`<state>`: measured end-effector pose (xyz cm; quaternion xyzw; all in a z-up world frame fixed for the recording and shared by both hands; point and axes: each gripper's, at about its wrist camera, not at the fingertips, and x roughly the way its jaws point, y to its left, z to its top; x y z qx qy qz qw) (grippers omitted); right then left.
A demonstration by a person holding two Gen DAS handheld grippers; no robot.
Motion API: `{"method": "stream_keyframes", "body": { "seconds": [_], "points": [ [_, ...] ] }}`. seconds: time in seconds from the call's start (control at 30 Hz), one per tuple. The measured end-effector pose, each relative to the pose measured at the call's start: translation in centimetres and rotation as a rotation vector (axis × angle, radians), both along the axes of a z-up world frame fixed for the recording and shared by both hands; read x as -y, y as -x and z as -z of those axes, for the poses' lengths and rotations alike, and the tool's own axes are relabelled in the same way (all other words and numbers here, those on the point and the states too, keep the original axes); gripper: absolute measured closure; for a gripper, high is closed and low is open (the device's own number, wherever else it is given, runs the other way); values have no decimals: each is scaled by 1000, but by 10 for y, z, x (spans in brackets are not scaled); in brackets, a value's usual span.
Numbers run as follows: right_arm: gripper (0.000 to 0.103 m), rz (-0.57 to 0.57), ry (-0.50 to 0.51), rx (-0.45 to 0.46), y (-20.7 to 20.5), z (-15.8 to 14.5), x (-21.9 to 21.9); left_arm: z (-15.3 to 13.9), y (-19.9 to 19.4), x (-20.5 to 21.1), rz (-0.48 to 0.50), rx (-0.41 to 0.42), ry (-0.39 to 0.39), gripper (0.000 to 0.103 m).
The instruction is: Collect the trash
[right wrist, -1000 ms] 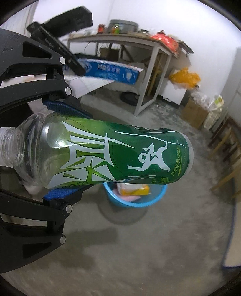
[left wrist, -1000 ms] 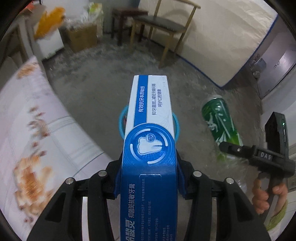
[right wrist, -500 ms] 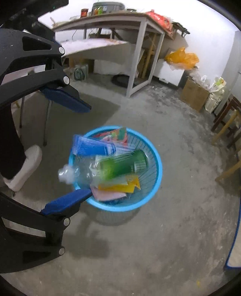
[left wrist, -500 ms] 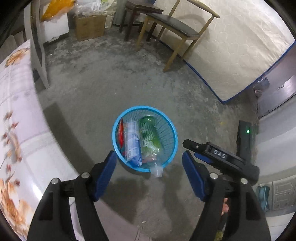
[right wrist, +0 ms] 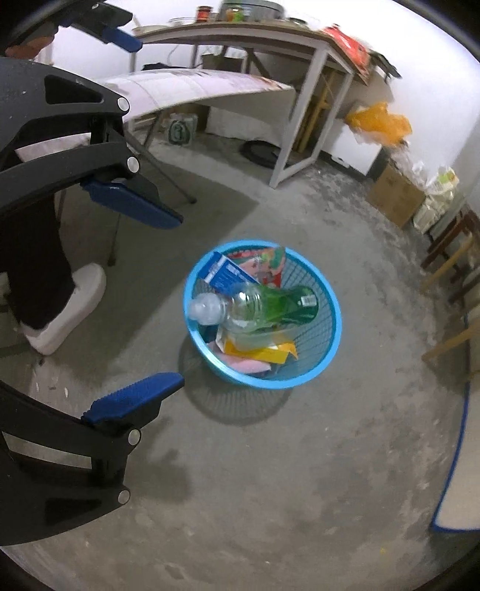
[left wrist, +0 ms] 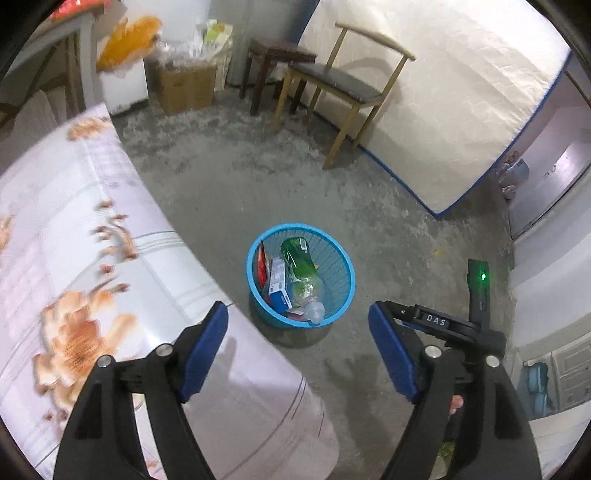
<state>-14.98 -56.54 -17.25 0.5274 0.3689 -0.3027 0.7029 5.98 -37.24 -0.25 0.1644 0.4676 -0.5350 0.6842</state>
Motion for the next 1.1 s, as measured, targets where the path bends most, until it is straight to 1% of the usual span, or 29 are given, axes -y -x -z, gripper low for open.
{"method": "stream_keyframes", "body": {
  "seconds": [0.1,0.17,0.27,0.33,0.5,0.57,0.77,0.87,1.0,1.1],
  "points": [
    [24,-35,67,9,-2,-22,-12,-17,7,-25,-1,31,53,19],
    [22,-65,119,23,-8,-38,-21,-26,12,-38,-14,51,81,12],
    [21,-108,187,48,-19,-62,-36,-40,17,-61,-39,68,134,6],
    [20,-137,231,66,-27,-79,-46,-48,18,-80,-67,74,160,6],
    [12,-212,400,114,-41,-132,-88,-61,18,-125,-169,72,208,6],
    [8,-237,476,120,-45,-152,-108,-65,18,-138,-208,92,206,6],
    [8,-295,666,135,-52,-196,-161,-77,20,-186,-331,174,231,6],
    [8,-301,724,139,-51,-209,-182,-78,23,-204,-388,202,231,6],
    [8,-272,802,114,-44,-221,-204,-80,29,-235,-490,239,227,6],
    [8,-278,846,111,-38,-225,-220,-78,36,-251,-577,292,183,6]
  ]
}}
